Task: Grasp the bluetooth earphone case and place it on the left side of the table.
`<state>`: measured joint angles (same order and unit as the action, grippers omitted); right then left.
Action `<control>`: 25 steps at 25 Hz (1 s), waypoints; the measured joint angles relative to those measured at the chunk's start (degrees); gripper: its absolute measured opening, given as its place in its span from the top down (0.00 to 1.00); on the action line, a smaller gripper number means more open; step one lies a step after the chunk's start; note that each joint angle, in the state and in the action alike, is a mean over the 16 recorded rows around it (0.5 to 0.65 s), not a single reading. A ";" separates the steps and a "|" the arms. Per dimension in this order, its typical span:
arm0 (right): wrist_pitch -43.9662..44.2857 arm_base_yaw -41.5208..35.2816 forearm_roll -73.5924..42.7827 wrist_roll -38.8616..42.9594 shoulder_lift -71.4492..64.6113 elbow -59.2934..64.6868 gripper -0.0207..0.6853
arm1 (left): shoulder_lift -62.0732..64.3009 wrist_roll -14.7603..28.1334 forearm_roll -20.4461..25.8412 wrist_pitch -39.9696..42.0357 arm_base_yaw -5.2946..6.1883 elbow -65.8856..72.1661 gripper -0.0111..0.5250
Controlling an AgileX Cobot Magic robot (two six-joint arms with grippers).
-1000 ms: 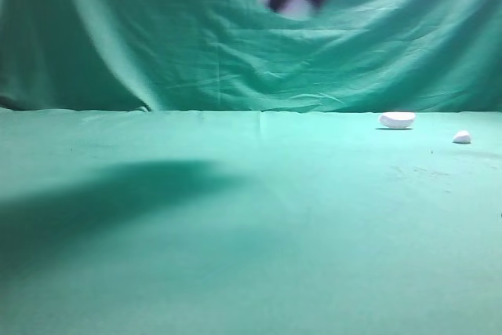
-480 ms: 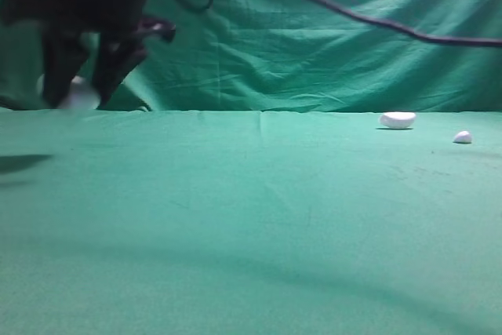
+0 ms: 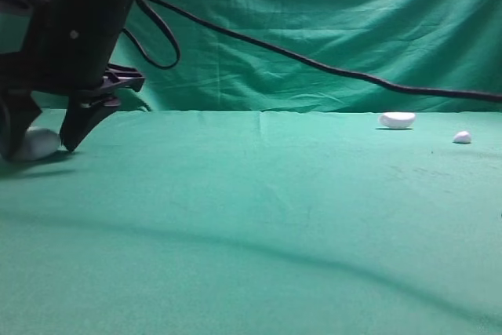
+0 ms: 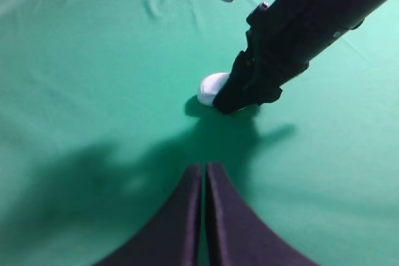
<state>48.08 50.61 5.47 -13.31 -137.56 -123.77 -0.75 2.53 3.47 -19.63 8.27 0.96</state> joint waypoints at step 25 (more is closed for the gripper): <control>24.30 -5.06 -3.22 14.85 45.24 11.49 0.97 | 0.00 0.00 0.00 0.00 0.00 0.00 0.98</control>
<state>72.38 45.55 2.24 1.53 -92.33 -112.28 -0.75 2.53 3.47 -19.63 8.27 0.96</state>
